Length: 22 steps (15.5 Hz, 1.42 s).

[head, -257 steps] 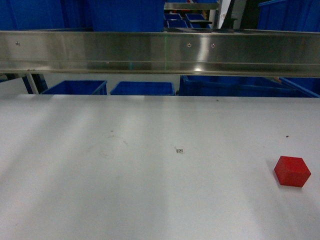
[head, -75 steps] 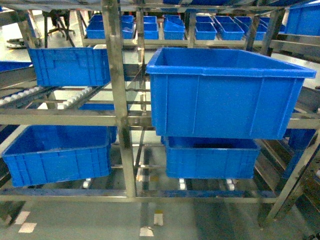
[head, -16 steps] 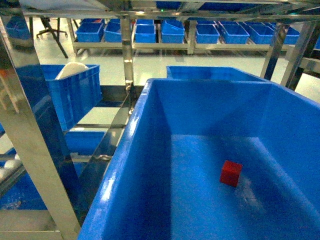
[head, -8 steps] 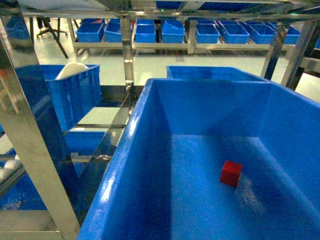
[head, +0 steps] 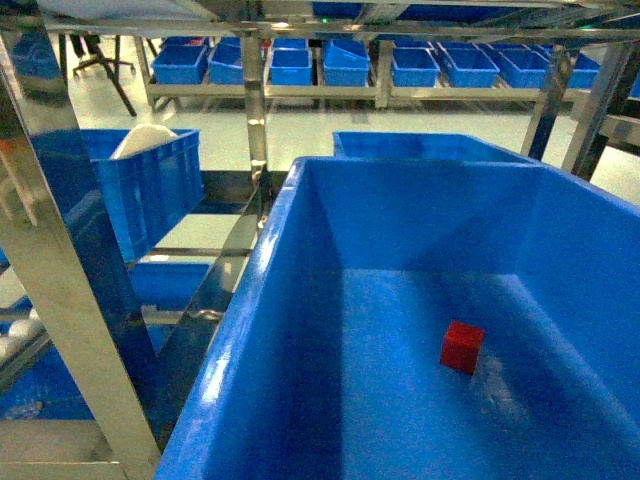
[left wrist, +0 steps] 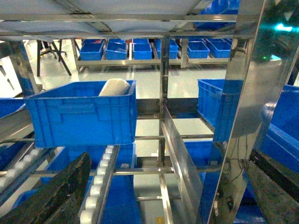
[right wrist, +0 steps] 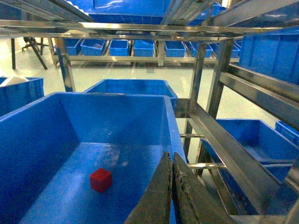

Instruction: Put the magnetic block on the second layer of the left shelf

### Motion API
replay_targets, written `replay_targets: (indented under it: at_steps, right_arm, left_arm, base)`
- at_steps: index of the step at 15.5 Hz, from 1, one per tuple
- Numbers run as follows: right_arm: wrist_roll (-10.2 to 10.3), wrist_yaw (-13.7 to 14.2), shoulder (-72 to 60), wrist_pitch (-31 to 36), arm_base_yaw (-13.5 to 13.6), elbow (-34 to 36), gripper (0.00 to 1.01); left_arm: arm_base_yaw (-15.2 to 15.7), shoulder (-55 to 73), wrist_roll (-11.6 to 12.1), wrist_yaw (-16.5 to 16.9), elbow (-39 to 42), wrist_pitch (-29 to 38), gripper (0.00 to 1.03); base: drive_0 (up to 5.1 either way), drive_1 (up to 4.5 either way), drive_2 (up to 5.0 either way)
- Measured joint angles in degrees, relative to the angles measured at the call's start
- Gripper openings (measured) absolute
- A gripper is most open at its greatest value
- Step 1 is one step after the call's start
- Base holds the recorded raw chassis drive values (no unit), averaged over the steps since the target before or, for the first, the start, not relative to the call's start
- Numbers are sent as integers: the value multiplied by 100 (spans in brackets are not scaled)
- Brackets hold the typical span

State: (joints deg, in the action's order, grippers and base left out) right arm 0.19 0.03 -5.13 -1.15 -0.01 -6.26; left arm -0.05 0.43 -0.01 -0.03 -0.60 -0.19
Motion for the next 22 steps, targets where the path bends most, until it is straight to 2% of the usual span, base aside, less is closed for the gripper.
replay_targets:
  at_steps: [9, 14, 16, 22]
  right_arm:
    - [-2, 13, 472, 39, 0, 549, 2]
    - [-7, -4, 481, 87, 0, 549, 2]
    - [-4, -4, 481, 87, 0, 549, 28]
    - [-4, -4, 481, 90, 0, 549, 92]
  left_arm:
    - [0, 0, 0, -4, 0, -2, 98]
    - [0, 0, 0, 0, 0, 0, 98]
    - [0, 0, 0, 0, 0, 0, 98]
    - [0, 0, 0, 0, 0, 0, 98]
  base:
    - [0, 0, 0]
    - [0, 0, 0]
    - [0, 0, 0]
    - [0, 0, 0]
